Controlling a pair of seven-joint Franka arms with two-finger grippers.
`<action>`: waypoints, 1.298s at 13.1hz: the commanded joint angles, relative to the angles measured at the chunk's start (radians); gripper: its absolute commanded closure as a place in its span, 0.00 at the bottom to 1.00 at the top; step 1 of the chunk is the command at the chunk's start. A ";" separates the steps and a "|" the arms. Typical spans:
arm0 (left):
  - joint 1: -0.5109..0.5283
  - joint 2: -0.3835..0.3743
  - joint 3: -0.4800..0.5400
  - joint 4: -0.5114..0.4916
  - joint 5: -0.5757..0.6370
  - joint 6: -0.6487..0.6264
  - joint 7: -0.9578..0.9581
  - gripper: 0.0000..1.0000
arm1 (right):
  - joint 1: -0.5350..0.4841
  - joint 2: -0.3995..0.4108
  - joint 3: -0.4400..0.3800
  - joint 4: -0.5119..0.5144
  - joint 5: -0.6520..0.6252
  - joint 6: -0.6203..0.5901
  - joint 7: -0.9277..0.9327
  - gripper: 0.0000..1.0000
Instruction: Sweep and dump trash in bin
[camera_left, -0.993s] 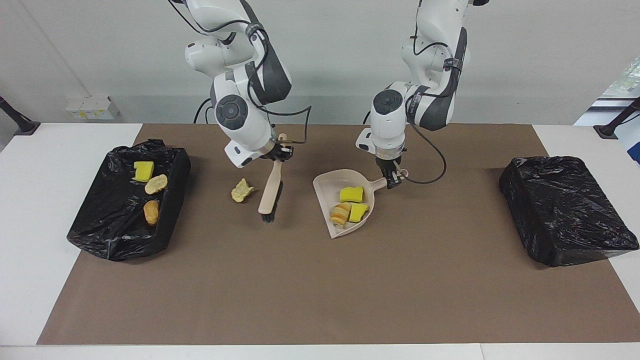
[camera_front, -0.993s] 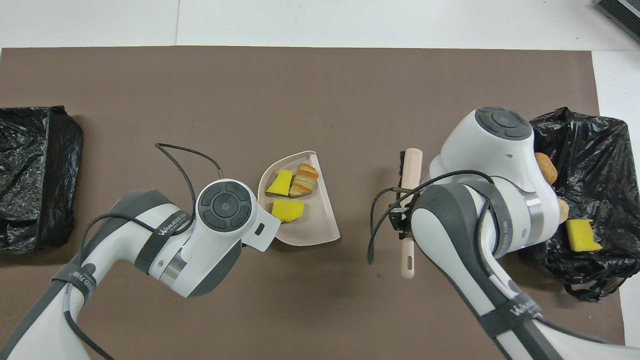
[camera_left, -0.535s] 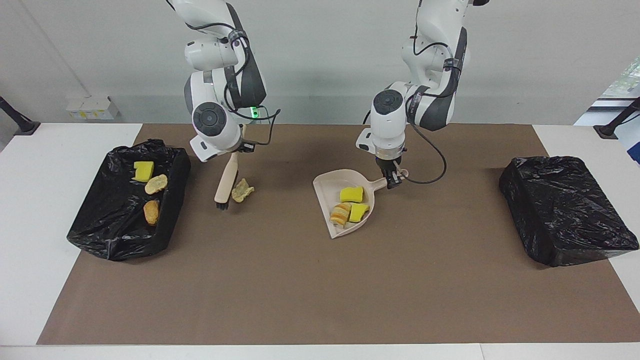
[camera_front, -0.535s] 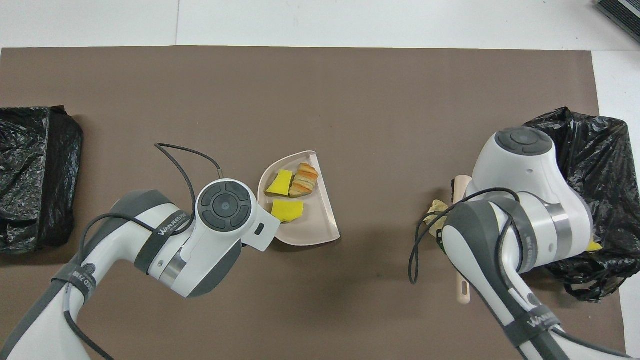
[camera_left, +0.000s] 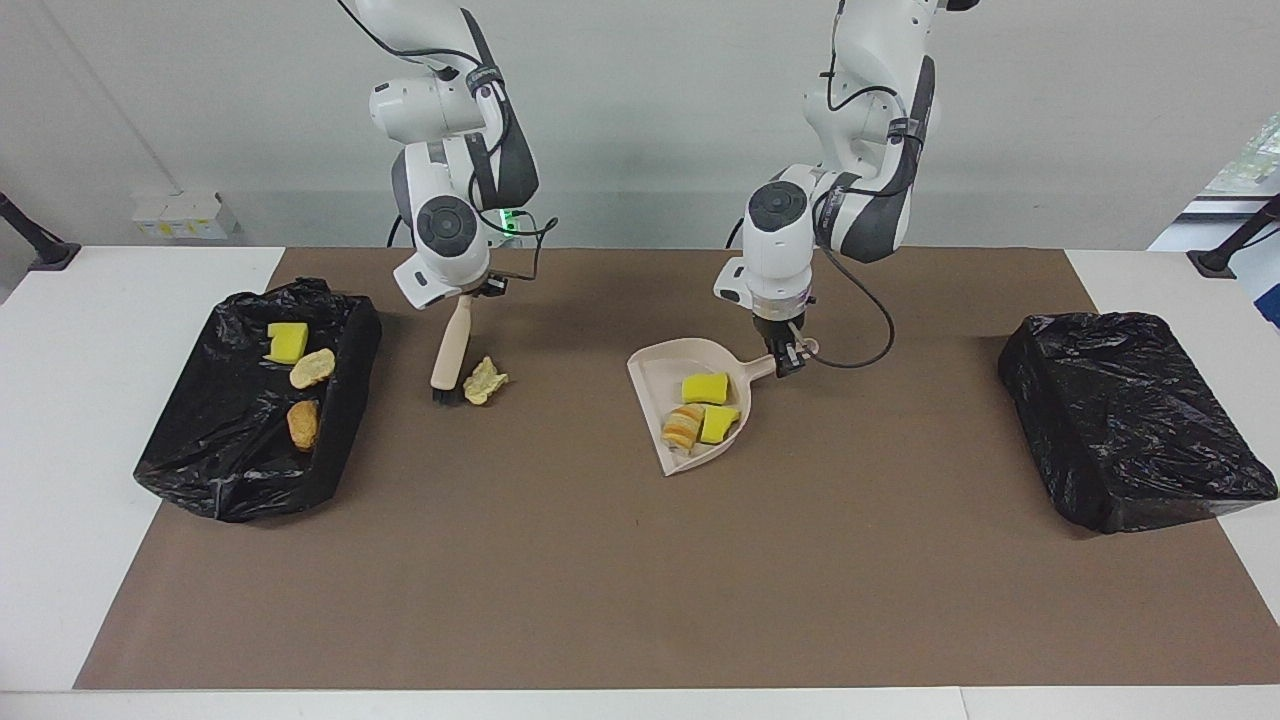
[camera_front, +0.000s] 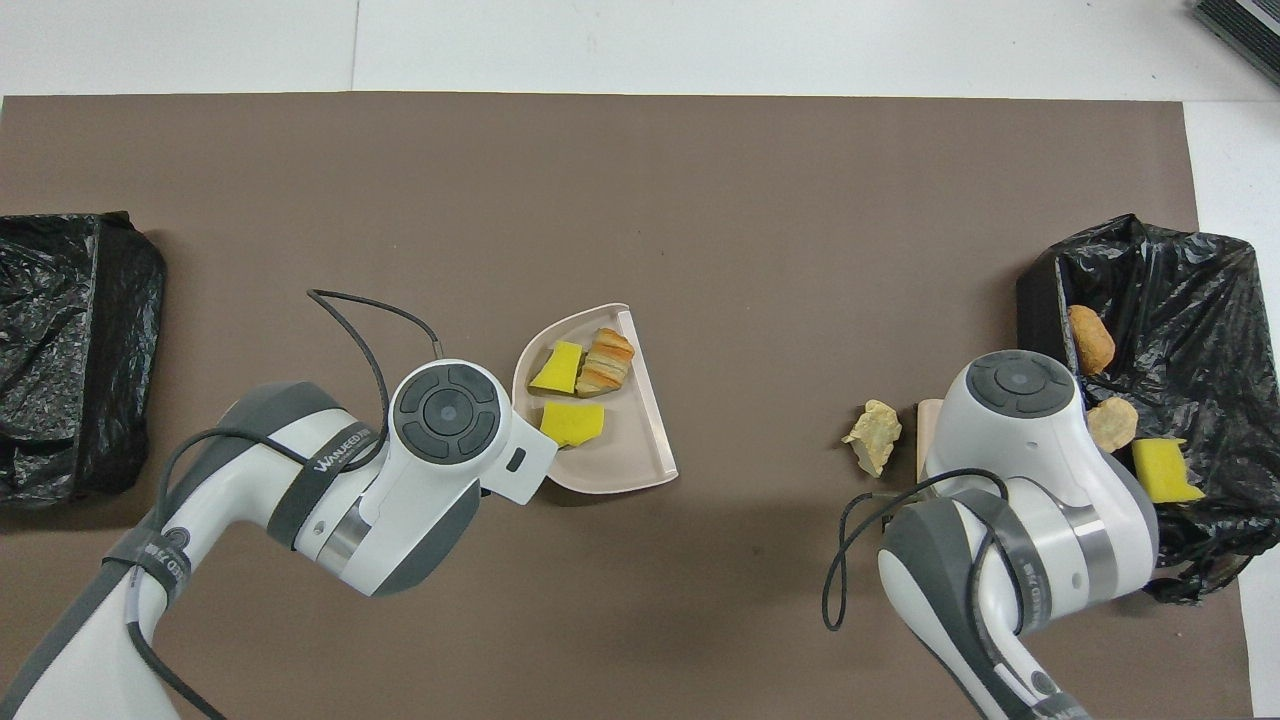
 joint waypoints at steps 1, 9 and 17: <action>0.011 -0.032 -0.003 -0.040 0.006 0.003 0.005 1.00 | 0.078 0.119 0.009 0.088 -0.008 0.027 0.123 1.00; 0.009 -0.047 -0.003 -0.065 0.006 -0.003 0.015 1.00 | 0.207 0.242 0.022 0.259 0.180 0.157 0.041 1.00; 0.012 -0.057 -0.003 -0.082 0.006 0.003 0.018 1.00 | 0.229 0.206 0.032 0.248 0.616 0.266 -0.450 1.00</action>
